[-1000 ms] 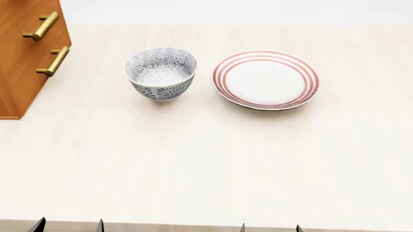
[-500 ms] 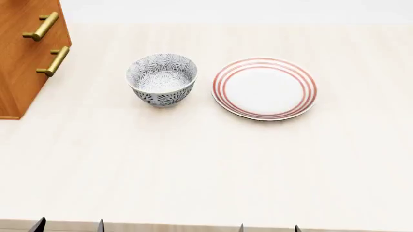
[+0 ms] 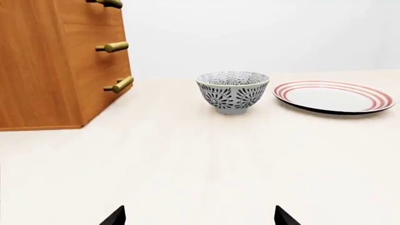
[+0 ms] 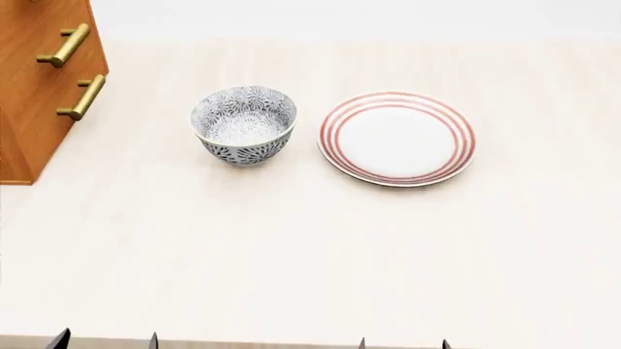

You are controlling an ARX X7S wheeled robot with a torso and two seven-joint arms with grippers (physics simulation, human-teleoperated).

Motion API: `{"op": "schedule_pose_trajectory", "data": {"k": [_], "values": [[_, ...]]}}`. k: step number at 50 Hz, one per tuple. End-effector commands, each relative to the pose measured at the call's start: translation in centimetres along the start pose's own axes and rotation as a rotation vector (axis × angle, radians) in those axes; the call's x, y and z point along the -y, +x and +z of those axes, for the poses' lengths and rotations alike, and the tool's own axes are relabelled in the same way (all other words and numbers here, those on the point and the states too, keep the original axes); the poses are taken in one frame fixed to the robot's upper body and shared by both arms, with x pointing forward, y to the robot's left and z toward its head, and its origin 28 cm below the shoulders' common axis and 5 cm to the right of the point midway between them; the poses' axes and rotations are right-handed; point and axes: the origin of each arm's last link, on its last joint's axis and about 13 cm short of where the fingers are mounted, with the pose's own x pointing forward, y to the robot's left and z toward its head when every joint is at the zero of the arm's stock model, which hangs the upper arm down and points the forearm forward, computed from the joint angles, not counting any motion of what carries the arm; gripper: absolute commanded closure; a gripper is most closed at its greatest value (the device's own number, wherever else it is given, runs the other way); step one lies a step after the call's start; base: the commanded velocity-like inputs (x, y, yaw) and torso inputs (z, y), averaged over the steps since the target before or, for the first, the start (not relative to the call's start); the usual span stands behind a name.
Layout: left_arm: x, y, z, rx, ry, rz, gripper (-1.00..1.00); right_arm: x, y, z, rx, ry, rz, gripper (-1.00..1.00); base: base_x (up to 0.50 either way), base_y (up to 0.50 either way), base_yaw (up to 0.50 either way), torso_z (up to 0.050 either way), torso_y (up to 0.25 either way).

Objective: Open the top drawer of the cabinet.

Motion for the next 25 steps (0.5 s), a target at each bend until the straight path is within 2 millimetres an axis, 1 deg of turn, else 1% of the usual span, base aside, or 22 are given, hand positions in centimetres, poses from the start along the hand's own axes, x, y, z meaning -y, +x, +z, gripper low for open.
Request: {"op": "schedule_pose_trajectory", "data": {"k": [1, 25], "values": [[0.0, 0.05, 0.04, 0.002, -0.014, -0.005, -1.0, 0.02, 0.08, -0.07, 0.003, 0.005, 0.0, -1.0, 0.0, 0.0, 0.0, 0.05, 0.0], [0.05, -0.04, 0.16, 0.003, -0.017, -0.009, -1.0, 0.02, 0.0, 0.0, -0.004, 0.012, -0.001, -1.0, 0.0, 0.0, 0.0, 0.05, 0.0]]}}
